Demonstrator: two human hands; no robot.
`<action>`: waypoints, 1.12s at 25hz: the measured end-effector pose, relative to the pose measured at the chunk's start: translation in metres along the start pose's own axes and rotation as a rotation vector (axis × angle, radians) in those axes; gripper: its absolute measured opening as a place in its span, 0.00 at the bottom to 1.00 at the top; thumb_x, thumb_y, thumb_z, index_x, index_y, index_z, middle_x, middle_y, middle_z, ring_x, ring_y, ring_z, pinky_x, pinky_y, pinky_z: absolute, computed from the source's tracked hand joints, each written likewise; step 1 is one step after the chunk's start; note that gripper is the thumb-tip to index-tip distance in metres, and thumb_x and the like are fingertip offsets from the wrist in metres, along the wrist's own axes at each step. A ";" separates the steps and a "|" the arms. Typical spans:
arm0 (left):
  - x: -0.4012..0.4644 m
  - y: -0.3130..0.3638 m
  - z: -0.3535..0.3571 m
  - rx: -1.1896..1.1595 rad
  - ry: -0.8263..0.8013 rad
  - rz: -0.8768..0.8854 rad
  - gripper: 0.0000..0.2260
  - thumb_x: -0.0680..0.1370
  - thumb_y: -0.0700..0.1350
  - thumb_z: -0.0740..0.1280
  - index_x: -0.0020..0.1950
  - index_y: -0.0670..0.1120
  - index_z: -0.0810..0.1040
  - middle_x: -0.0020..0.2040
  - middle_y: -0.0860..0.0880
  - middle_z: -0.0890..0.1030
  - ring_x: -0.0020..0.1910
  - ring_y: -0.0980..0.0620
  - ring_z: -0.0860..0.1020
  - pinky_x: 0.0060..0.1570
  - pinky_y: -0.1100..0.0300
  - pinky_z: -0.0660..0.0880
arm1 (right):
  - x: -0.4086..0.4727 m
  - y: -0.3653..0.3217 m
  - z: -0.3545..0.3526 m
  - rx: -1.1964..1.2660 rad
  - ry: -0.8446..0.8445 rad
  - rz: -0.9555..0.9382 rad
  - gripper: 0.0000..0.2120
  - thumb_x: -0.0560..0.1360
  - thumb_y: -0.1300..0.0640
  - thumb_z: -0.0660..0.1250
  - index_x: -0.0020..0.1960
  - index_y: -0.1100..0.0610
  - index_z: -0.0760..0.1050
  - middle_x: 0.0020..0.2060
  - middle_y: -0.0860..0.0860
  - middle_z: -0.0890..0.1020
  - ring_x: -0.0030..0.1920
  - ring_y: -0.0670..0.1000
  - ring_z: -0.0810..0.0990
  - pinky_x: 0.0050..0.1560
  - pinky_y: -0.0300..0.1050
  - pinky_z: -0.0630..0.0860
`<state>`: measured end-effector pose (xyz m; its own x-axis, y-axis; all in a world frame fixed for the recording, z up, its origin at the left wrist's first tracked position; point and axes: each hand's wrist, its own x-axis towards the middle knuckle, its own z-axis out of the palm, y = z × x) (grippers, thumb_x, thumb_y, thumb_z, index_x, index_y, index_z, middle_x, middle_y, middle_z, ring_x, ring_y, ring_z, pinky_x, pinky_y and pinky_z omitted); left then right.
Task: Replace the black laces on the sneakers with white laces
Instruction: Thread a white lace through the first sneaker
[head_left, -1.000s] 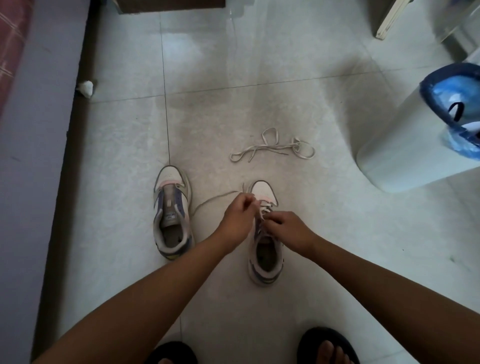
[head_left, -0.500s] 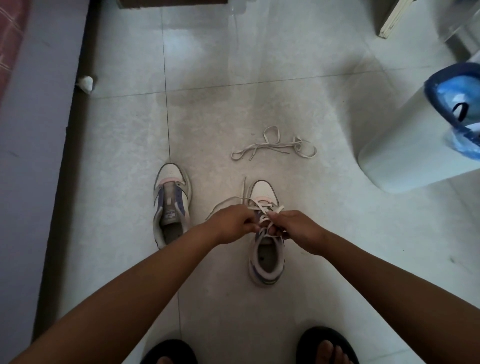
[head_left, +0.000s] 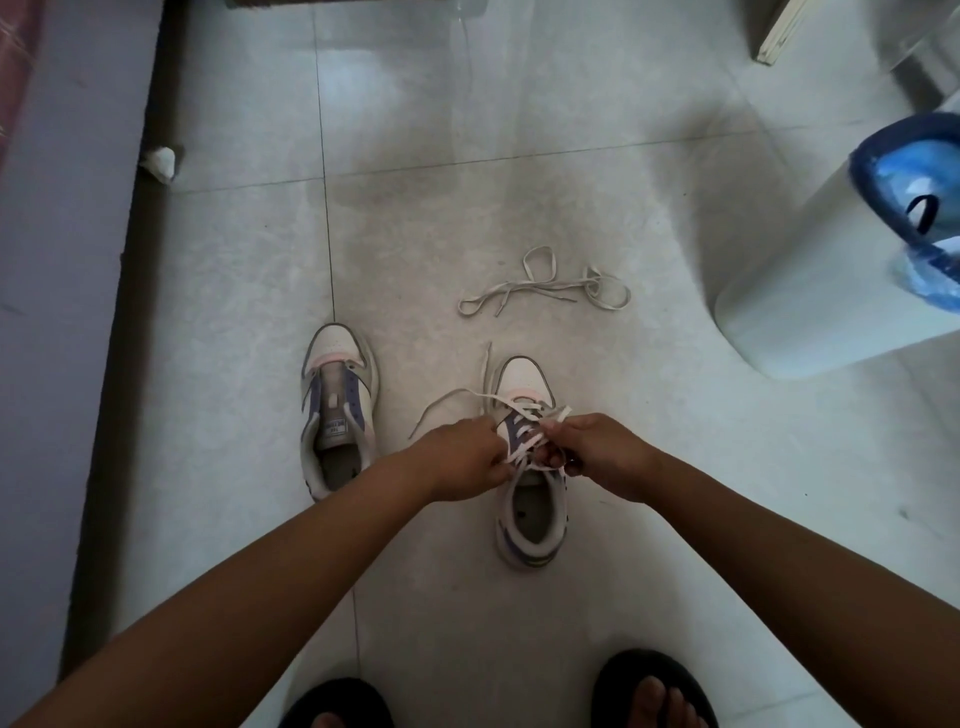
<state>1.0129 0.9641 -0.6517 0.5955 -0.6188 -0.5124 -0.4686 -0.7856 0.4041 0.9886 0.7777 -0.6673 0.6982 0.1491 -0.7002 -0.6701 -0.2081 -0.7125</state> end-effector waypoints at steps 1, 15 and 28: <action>-0.005 0.000 0.000 0.028 -0.089 0.011 0.14 0.79 0.50 0.60 0.46 0.43 0.81 0.49 0.45 0.78 0.47 0.46 0.77 0.49 0.53 0.74 | 0.001 0.002 -0.001 0.130 0.001 0.053 0.10 0.78 0.57 0.63 0.44 0.59 0.81 0.34 0.51 0.82 0.31 0.44 0.74 0.34 0.37 0.66; 0.028 0.008 0.003 -1.016 0.012 -0.037 0.12 0.78 0.33 0.57 0.54 0.45 0.76 0.42 0.56 0.76 0.37 0.67 0.74 0.35 0.78 0.68 | 0.001 -0.003 0.007 -0.577 0.313 -0.305 0.08 0.69 0.67 0.69 0.36 0.56 0.75 0.32 0.45 0.76 0.34 0.45 0.72 0.33 0.31 0.67; 0.035 -0.006 0.005 -0.677 0.115 -0.018 0.05 0.74 0.44 0.71 0.42 0.44 0.78 0.38 0.50 0.77 0.35 0.58 0.73 0.35 0.71 0.67 | 0.004 0.011 -0.001 -0.271 0.292 -0.213 0.07 0.71 0.58 0.73 0.39 0.57 0.76 0.30 0.50 0.79 0.29 0.46 0.77 0.29 0.36 0.76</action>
<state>1.0336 0.9471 -0.6760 0.6823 -0.5721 -0.4551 0.0309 -0.5994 0.7999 0.9845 0.7749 -0.6775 0.8812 -0.0548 -0.4695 -0.4409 -0.4535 -0.7746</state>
